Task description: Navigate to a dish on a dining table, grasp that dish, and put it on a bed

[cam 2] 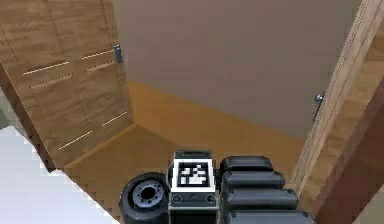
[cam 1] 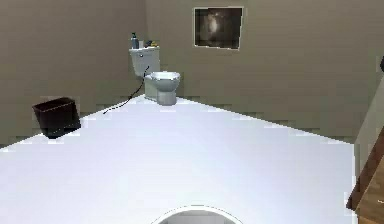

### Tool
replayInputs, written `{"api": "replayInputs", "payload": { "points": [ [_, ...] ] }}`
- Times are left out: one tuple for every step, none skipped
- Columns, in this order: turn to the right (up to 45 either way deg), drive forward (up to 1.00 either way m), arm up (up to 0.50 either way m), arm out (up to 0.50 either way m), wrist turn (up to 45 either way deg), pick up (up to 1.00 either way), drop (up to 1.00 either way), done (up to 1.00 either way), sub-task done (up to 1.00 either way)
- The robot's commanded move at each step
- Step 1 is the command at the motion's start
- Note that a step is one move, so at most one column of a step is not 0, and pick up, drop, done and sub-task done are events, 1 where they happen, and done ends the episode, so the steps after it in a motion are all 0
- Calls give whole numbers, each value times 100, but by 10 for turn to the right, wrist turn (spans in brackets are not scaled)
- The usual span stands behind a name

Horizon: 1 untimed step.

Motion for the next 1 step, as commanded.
{"api": "replayInputs", "payload": {
  "points": [
    [-150,0,0,0,0,0,0,0,0]
  ]
}}
